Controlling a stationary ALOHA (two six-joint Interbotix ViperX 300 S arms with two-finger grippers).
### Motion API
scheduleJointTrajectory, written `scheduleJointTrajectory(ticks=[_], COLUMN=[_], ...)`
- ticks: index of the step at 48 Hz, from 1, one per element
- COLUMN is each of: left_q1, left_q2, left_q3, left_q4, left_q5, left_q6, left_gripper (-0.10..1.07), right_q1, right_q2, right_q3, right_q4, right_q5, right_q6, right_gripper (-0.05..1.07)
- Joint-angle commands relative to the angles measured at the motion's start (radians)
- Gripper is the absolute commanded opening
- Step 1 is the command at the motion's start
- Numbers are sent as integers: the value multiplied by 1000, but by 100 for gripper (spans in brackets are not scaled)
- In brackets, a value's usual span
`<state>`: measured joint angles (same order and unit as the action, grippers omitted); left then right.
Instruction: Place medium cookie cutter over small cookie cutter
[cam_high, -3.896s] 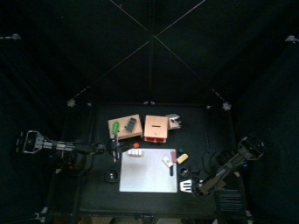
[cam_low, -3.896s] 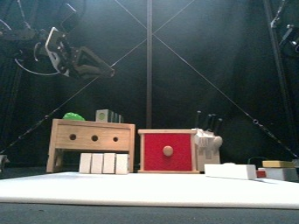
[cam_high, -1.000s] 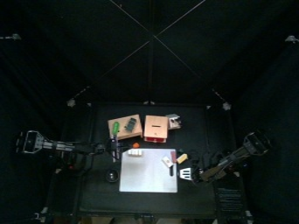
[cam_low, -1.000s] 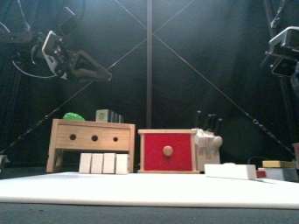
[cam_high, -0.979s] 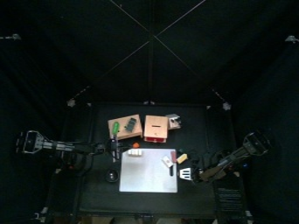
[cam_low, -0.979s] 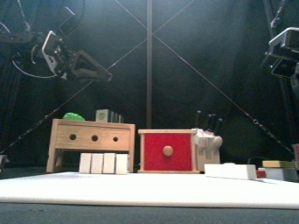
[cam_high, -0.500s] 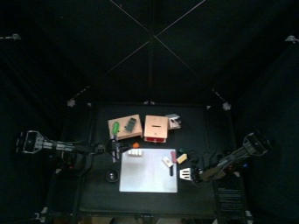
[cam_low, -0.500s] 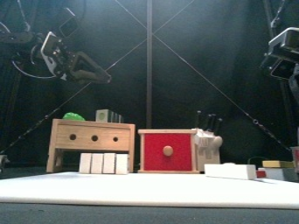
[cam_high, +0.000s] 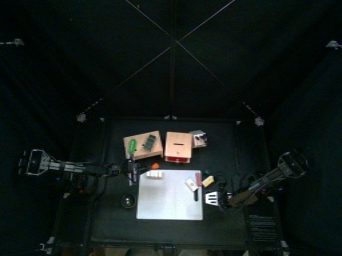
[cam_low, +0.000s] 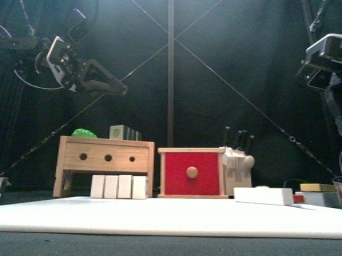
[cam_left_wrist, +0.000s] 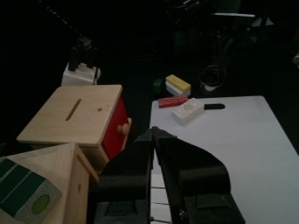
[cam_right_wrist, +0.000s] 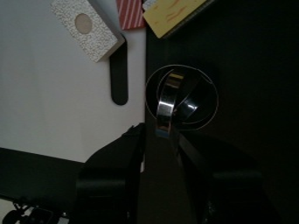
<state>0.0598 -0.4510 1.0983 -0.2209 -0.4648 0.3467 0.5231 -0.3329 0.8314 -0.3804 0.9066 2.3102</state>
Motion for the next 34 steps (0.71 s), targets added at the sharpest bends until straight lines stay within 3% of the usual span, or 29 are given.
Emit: scheduleJointTrajectory(ticks=[1, 8, 18, 28, 34], left_q1=[-2, -2, -3, -5, -8], left_q2=[-5, -5, -5, -5, -31], left_q3=[-14, -15, -14, -11, -2], left_q4=[0, 0, 0, 0, 0], left_q5=[-2, -2, -2, 2, 107], left_q6=[-3, -3, -3, -3, -3], left_gripper=[50, 50, 50, 50, 50], right_q1=[12, 21, 40, 43, 63], right_q2=[-28, -37, -114, -120, -121], right_q3=[-35, -46, -38, -31, -23], right_q4=[8, 11, 6, -8, -34], right_q5=[11, 23, 137, 140, 138], right_q6=[0, -2, 2, -2, -3], right_gripper=[71, 71, 71, 71, 71])
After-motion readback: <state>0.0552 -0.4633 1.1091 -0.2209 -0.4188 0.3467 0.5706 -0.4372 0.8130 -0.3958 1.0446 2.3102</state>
